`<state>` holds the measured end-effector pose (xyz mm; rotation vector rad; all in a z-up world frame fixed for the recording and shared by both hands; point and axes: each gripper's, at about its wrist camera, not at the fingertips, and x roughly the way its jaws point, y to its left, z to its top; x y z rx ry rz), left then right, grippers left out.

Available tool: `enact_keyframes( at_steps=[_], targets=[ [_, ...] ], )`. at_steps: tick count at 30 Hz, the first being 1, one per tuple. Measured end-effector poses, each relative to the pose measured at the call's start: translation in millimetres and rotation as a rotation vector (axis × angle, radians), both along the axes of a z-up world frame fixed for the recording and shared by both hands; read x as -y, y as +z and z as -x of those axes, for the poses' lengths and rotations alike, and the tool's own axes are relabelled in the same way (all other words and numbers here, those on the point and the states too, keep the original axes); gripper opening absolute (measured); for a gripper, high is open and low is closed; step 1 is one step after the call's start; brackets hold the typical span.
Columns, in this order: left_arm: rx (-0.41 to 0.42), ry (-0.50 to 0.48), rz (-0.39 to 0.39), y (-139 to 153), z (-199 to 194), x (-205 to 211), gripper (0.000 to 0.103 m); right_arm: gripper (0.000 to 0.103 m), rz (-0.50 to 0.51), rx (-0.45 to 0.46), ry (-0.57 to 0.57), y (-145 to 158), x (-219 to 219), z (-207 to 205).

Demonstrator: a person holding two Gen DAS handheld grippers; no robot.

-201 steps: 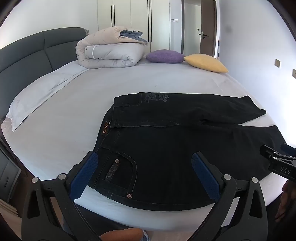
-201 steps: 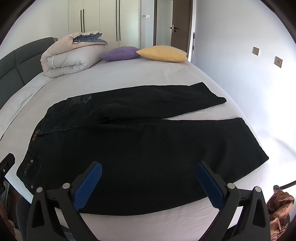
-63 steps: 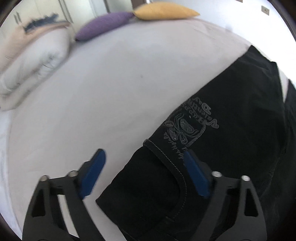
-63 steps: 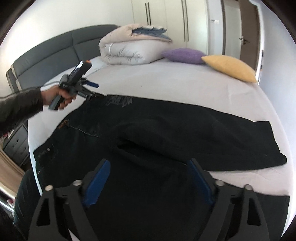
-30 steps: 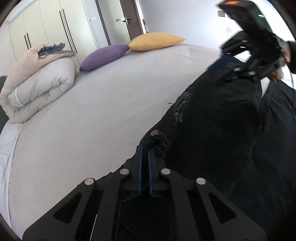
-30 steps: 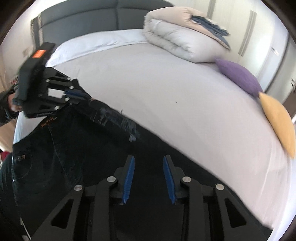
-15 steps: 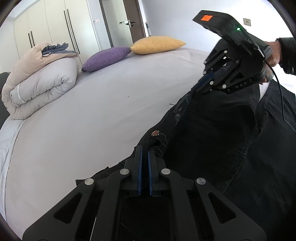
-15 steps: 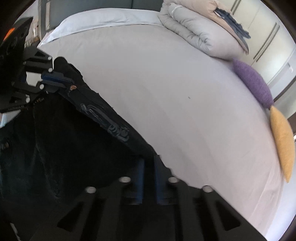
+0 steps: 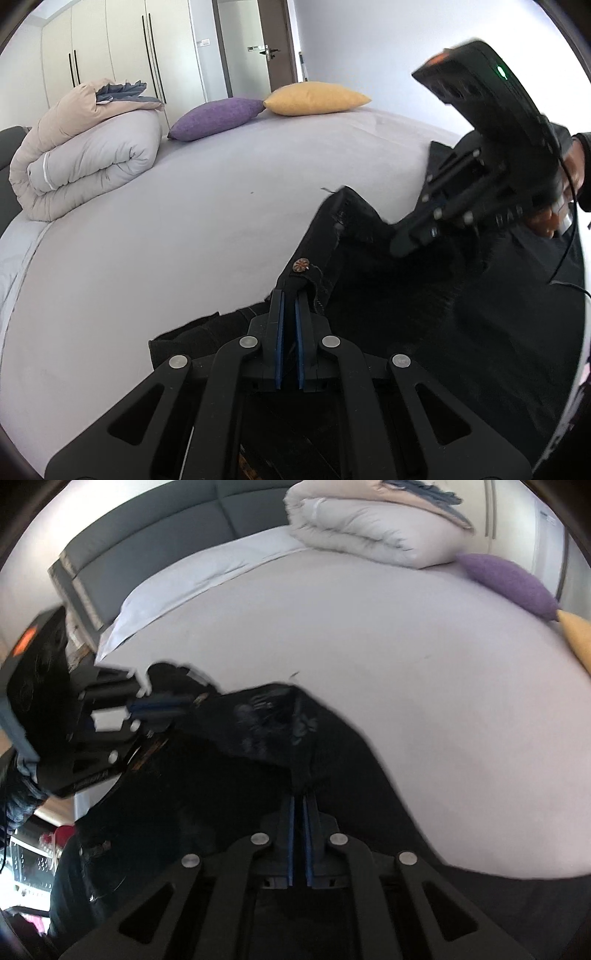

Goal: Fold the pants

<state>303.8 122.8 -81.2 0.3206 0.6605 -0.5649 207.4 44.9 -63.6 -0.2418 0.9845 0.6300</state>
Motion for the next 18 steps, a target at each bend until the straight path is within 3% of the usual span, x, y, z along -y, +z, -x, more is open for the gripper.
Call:
enact_keyframes(
  at_steps=[3, 7, 9, 13, 15, 18],
  targets=[
    [-0.004, -0.007, 0.001, 0.5, 21.2, -4.4, 0.004, 0.005, 0.017, -0.009, 0.02, -4.0, -0.8, 20.6],
    [0.002, -0.039, -0.016, -1.7, 56.6, -6.7, 0.004, 0.005, 0.158, 0.057, 0.091, -1.9, -8.1, 62.5],
    [-0.002, -0.072, -0.019, -2.0, 79.6, -7.9, 0.004, 0.005, 0.299, 0.135, 0.164, -4.1, -14.7, 97.9],
    [-0.056, -0.135, -0.05, -16.5, 119.5, -6.8, 0.004, 0.005, 0.723, 0.365, 0.396, -35.7, -37.9, 180.1],
    [-0.073, -0.161, -0.104, -29.0, 140.4, -0.7, 0.004, 0.004, 0.838, 0.432, 0.476, -50.5, -45.8, 209.4],
    [-0.108, -0.179, -0.105, -37.1, 165.3, -1.4, 0.004, 0.004, 0.873, 0.46, 0.515, -59.3, -50.6, 238.1]
  ],
)
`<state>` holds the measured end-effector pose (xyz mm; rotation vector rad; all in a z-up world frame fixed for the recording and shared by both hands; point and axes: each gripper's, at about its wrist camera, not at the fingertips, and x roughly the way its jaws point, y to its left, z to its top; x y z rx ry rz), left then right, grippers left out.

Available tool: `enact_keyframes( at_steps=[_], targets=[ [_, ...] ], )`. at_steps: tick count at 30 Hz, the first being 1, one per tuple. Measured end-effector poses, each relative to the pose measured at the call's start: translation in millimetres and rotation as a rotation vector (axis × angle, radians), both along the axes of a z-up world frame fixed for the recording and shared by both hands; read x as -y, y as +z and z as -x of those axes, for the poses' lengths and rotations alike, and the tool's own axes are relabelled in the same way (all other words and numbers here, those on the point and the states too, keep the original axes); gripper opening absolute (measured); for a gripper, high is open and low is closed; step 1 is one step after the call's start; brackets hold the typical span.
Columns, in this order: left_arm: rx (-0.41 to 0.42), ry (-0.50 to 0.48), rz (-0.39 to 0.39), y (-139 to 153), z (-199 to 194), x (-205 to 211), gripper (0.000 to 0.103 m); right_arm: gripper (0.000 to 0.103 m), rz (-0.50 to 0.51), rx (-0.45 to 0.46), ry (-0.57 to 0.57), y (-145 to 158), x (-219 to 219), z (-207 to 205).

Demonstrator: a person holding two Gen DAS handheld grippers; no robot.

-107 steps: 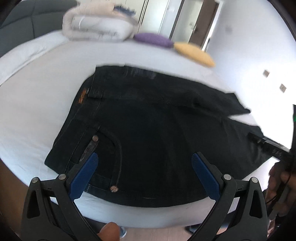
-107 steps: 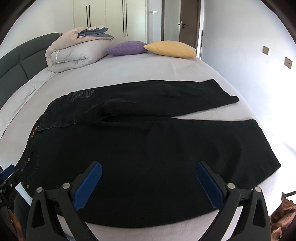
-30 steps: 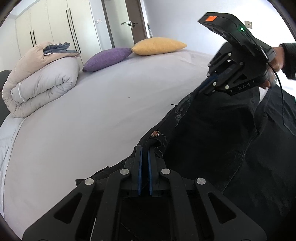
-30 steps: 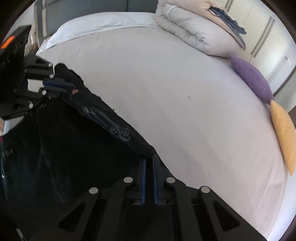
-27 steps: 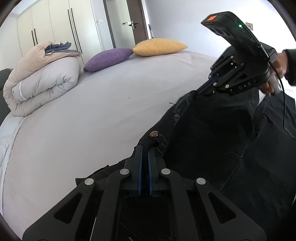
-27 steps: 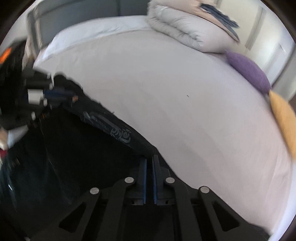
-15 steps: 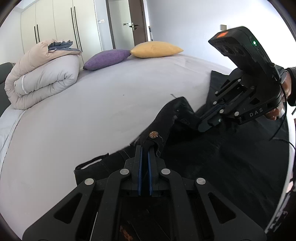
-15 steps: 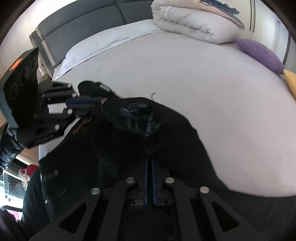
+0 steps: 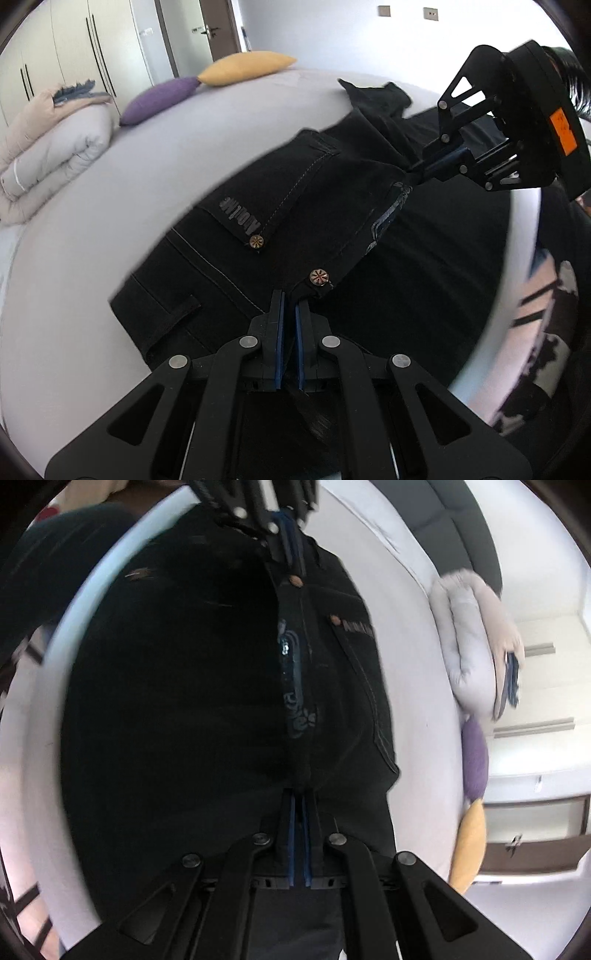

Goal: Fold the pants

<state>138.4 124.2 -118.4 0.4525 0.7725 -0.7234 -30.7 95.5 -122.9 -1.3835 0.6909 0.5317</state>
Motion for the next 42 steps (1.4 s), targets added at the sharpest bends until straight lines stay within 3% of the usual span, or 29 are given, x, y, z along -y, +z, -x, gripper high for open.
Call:
enact_keyframes(
  at_steps=[8, 20, 34, 42],
  targets=[
    [-0.049, -0.019, -0.023, -8.5, 40.1, -9.9, 0.004, 0.004, 0.035, 0.013, 0.058, -15.7, -6.7, 47.5],
    [-0.054, -0.054, -0.066, -8.4, 70.7, -20.0, 0.004, 0.004, 0.054, 0.02, 0.057, -25.6, -17.6, 89.2],
    [-0.047, -0.021, -0.086, -18.9, 82.9, -24.7, 0.009, 0.004, 0.097, 0.012, 0.06, -37.4, -25.9, 85.6],
    [-0.082, -0.002, -0.101, 9.3, 92.6, -37.4, 0.013, 0.005, 0.061, 0.025, 0.021, -41.4, -26.6, 78.0]
  ],
)
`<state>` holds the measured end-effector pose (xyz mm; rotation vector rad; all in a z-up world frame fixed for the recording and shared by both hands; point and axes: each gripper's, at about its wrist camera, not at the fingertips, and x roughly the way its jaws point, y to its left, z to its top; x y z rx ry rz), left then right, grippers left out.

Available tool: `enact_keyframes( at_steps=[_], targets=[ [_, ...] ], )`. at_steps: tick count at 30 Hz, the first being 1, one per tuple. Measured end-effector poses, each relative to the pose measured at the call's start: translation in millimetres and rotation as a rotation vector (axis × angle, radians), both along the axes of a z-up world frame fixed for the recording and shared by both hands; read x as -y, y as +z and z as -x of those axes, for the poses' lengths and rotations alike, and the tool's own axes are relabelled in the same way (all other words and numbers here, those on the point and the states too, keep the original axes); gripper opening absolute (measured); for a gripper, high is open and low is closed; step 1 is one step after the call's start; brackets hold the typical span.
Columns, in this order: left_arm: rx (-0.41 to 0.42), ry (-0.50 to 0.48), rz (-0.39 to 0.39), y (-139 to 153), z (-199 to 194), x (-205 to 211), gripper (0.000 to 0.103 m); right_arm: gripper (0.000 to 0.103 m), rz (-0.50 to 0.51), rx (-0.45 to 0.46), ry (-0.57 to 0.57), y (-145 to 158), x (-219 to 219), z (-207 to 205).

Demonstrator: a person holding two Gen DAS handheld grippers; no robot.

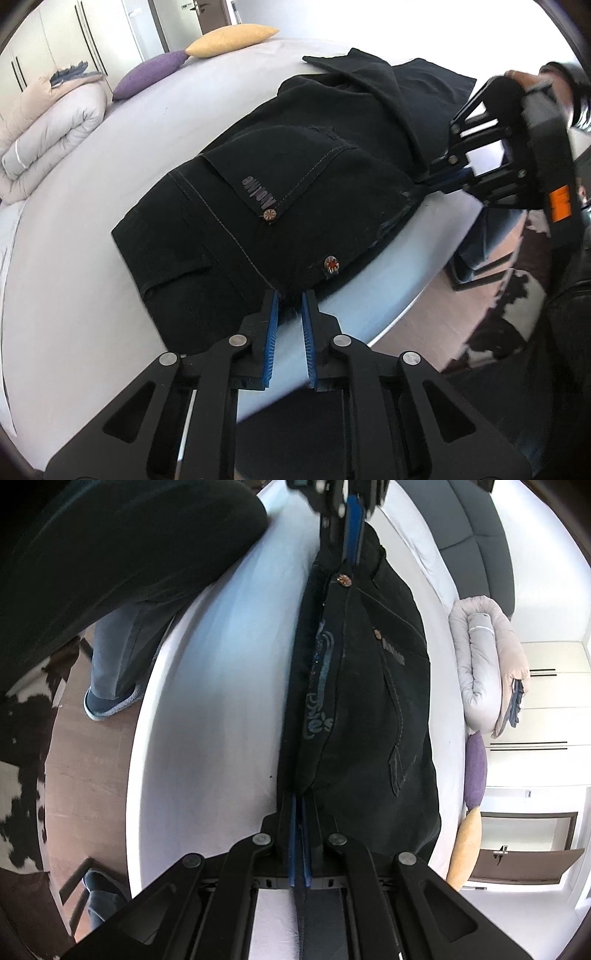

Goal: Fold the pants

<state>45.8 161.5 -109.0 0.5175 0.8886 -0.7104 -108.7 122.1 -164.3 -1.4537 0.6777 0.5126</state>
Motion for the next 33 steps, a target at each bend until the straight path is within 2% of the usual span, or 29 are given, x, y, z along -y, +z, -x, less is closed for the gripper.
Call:
enact_keyframes(
  at_steps=[3, 5, 8, 11, 13, 15, 17, 19, 21, 24, 26, 30, 33],
  targets=[
    [0.021, 0.041, 0.05, 21.7, -1.6, -2.9, 0.013, 0.006, 0.008, 0.013, -0.002, -2.7, -2.5, 0.1],
    [0.035, 0.07, 0.125, 36.8, -7.2, 6.8, 0.013, 0.007, 0.008, 0.025, -0.006, -5.3, -3.7, 1.4],
    [0.039, 0.103, 0.183, 40.9, -21.1, 31.1, 0.013, 0.007, 0.002, 0.046, -0.016, -8.2, -5.1, 3.9],
    [-0.032, 0.172, 0.215, 20.4, -48.6, 64.6, 0.013, 0.007, -0.041, 0.059, -0.046, -6.7, -2.7, 2.7],
    [-0.116, 0.207, 0.238, -3.6, -64.9, 82.3, 0.013, 0.008, -0.079, 0.063, -0.074, -5.4, -1.6, 2.7],
    [-0.172, 0.276, 0.2, -30.1, -75.4, 96.5, 0.012, 0.008, -0.123, 0.075, -0.106, -2.0, 1.2, 2.0],
    [-0.145, 0.297, 0.229, -33.9, -73.9, 97.9, 0.012, 0.017, -0.174, 0.071, -0.141, 4.2, 5.4, 2.6],
    [-0.174, 0.322, 0.268, -34.9, -75.8, 92.5, 0.012, 0.062, -0.283, 0.042, -0.184, 22.1, 15.1, 4.0],
    [-0.192, 0.334, 0.302, -36.7, -77.4, 88.4, 0.012, 0.072, -0.472, -0.005, -0.241, 54.2, 35.4, 0.1],
    [-0.187, 0.349, 0.324, -44.0, -74.7, 84.5, 0.012, 0.072, -0.713, -0.016, -0.441, 103.2, 84.0, -39.9],
    [-0.183, 0.365, 0.335, -45.9, -72.6, 80.9, 0.012, 0.072, -0.857, 0.022, -0.641, 132.3, 134.2, -86.0],
    [-0.175, 0.393, 0.355, -50.7, -69.1, 74.3, 0.012, 0.074, -1.006, 0.068, -1.008, 154.1, 225.2, -180.2],
    [-0.171, 0.398, 0.362, -52.9, -66.6, 72.2, 0.012, 0.074, -1.007, 0.096, -1.254, 145.8, 278.5, -248.9]
  ],
)
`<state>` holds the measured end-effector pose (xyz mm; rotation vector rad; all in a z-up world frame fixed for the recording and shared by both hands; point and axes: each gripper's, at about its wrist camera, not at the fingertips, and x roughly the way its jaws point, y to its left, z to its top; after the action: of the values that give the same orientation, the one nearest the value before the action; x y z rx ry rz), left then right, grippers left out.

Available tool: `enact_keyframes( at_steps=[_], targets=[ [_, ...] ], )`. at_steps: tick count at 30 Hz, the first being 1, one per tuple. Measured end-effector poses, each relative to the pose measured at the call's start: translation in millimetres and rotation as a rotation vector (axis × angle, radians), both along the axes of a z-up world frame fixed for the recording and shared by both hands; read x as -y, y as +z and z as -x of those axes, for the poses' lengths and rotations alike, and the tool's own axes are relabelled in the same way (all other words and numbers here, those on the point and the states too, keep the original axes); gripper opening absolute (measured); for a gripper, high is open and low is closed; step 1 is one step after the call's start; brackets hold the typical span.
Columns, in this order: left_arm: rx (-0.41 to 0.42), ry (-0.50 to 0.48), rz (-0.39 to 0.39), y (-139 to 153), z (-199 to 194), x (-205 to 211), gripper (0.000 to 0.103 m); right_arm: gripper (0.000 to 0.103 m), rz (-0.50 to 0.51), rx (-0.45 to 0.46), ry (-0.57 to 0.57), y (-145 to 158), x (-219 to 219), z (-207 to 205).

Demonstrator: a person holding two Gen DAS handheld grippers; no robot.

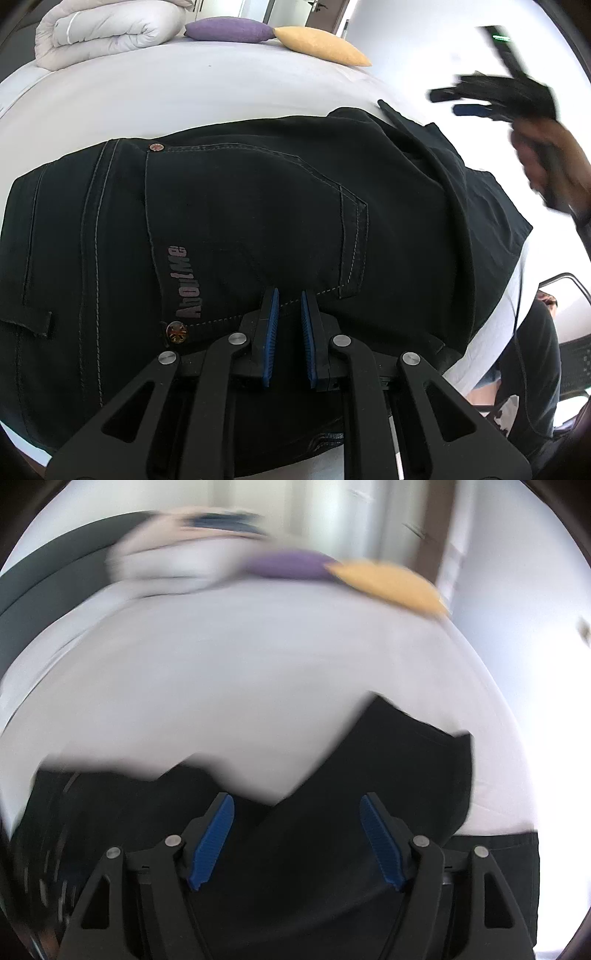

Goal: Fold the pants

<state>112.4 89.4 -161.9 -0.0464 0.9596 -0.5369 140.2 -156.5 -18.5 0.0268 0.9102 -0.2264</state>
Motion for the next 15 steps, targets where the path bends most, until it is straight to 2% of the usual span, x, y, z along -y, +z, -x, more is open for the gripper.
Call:
enact_keyframes(
  at_steps=[3, 6, 8, 12, 14, 15],
  targets=[
    [0.005, -0.008, -0.003, -0.2, 1.8, -2.0, 0.012, 0.074, 0.013, -0.075, -0.091, -14.2, 20.0, -44.6],
    [0.005, -0.01, 0.002, 0.1, 3.8, -5.5, 0.012, 0.074, 0.05, -0.193, -0.174, -37.3, 31.5, -78.0],
    [0.005, -0.01, 0.009, -0.1, 3.1, -5.2, 0.012, 0.074, 0.057, -0.209, -0.225, -45.5, 40.2, -86.9],
    [0.005, -0.006, 0.018, 1.2, 2.0, -5.6, 0.012, 0.073, 0.024, -0.273, -0.212, -67.7, 36.7, -99.6],
    [0.006, -0.005, 0.016, 2.1, 1.7, -4.6, 0.012, 0.069, -0.009, -0.252, -0.217, -70.7, 41.8, -99.5],
    [0.008, -0.006, 0.013, 2.4, 2.5, -4.8, 0.012, 0.06, -0.038, -0.238, -0.223, -69.7, 46.2, -98.0]
  ],
)
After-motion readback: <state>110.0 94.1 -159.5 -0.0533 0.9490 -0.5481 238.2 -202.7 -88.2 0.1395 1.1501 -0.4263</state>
